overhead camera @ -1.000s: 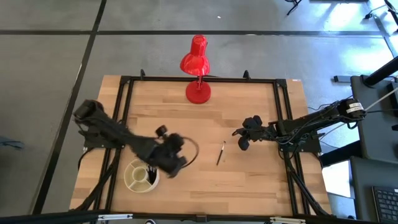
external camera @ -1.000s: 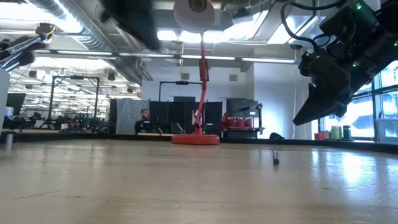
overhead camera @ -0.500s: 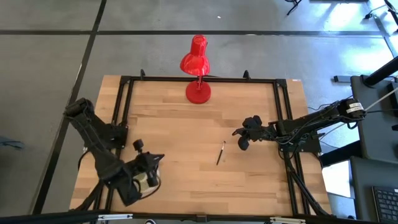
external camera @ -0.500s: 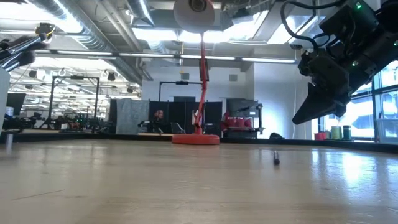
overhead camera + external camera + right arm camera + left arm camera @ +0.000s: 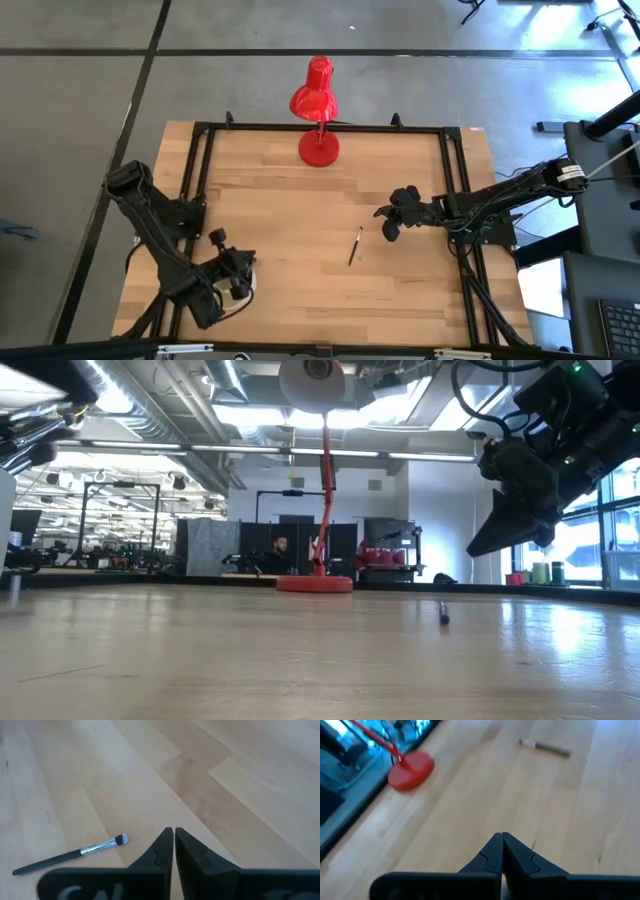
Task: Put items in baskets/containers
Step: Put the eyeshadow brush into the pen organizer
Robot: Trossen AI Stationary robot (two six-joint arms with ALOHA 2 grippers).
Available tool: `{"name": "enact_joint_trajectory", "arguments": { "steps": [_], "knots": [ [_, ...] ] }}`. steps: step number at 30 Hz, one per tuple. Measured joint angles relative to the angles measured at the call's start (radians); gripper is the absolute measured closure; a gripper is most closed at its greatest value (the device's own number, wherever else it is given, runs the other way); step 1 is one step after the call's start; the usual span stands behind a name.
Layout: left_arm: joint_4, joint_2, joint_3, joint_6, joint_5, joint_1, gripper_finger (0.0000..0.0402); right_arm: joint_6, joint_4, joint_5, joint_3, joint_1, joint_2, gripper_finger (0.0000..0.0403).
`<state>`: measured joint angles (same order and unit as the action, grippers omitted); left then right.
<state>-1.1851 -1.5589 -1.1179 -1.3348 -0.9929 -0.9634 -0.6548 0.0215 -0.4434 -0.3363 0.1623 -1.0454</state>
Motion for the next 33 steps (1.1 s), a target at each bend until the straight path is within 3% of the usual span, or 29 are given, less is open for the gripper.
{"name": "enact_joint_trajectory", "arguments": {
  "steps": [6,11,21,28,33],
  "knots": [
    [0.003,0.000,0.008,-0.018,0.115,0.010,0.0392,0.004,-0.001,0.001,0.000,0.000,0.000,0.0383],
    [0.002,0.000,0.008,-0.043,0.126,0.010,0.0375,0.004,-0.002,0.001,0.000,0.000,0.000,0.0383],
    [-0.001,0.004,0.008,-0.070,0.110,0.029,0.0285,0.006,-0.002,0.001,0.000,0.000,0.000,0.0383],
    [-0.006,0.013,-0.023,-0.066,0.116,0.125,0.0239,0.027,-0.007,0.002,0.000,0.000,0.000,0.0383],
    [0.008,0.013,-0.106,0.051,0.128,0.246,0.0231,0.026,-0.037,0.077,0.000,0.000,0.000,0.0383]
  ]
}}
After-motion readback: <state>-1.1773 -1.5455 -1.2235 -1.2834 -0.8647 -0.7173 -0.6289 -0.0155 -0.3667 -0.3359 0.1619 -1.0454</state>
